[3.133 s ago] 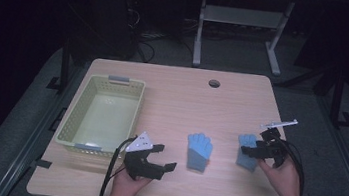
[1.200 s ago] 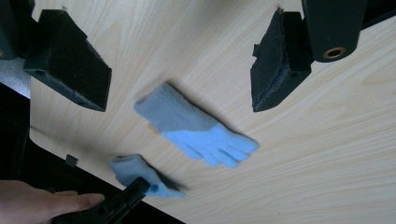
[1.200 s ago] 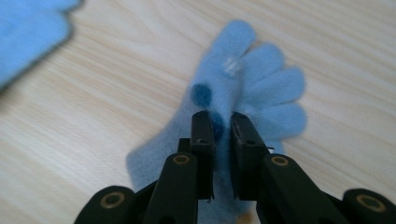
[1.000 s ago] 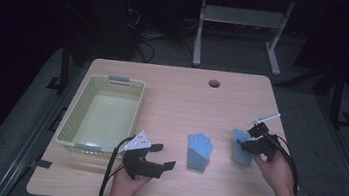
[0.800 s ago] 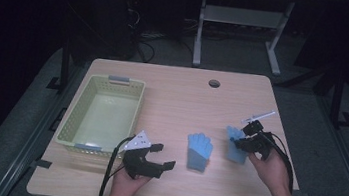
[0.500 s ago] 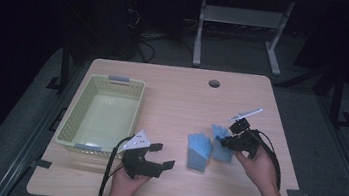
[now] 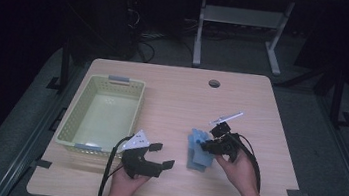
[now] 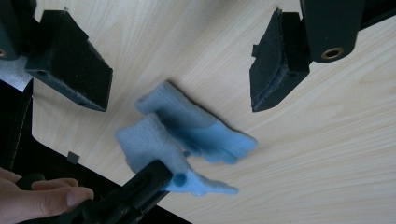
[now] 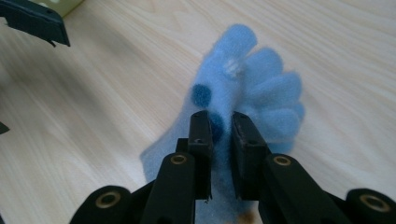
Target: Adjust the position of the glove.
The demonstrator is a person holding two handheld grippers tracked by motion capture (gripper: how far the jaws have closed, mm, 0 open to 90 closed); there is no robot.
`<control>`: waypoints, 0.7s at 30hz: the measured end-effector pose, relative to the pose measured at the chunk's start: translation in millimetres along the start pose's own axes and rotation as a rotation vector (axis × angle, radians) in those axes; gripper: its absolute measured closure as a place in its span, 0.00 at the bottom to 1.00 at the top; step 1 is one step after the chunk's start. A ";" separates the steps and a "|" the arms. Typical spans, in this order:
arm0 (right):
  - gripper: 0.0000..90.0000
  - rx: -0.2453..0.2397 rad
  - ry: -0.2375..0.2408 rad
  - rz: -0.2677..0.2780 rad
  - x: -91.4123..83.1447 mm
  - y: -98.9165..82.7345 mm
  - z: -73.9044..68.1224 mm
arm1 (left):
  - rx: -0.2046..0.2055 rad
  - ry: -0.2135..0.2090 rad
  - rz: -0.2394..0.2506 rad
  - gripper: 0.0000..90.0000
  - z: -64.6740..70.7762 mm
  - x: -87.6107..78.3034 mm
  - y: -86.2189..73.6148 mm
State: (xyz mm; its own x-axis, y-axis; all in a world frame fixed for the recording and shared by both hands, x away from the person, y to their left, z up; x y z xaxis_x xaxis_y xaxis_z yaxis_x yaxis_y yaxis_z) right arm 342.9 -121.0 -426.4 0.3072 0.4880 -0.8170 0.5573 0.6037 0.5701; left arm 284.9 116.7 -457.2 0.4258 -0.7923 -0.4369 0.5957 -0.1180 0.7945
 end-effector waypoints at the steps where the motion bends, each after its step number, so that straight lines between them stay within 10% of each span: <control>1: 0.89 0.000 0.000 0.000 0.0 0.0 0.0 | 0.000 0.000 0.000 0.23 0.0 0.0 0.0; 21: 0.85 -0.023 -0.010 -0.056 25.9 1.0 -9.0 | -0.003 -0.003 0.006 0.24 1.1 -0.8 0.0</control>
State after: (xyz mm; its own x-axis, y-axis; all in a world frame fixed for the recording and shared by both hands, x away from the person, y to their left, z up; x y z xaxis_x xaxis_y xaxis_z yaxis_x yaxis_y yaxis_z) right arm 344.5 -102.1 -446.3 0.2832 0.4468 -0.8486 0.5563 0.6442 0.5248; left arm 283.8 116.8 -456.4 0.4275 -0.7950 -0.4305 0.5947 -0.1113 0.7962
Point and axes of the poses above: each handheld gripper's, and its own axes: x roughly forward along the jaws, y roughly out of its top, z roughly to its right, the point moved 3 cm from there along x, roughly forward along the jaws, and after that the axes turned 11 degrees about -x, right-handed, at the moved point
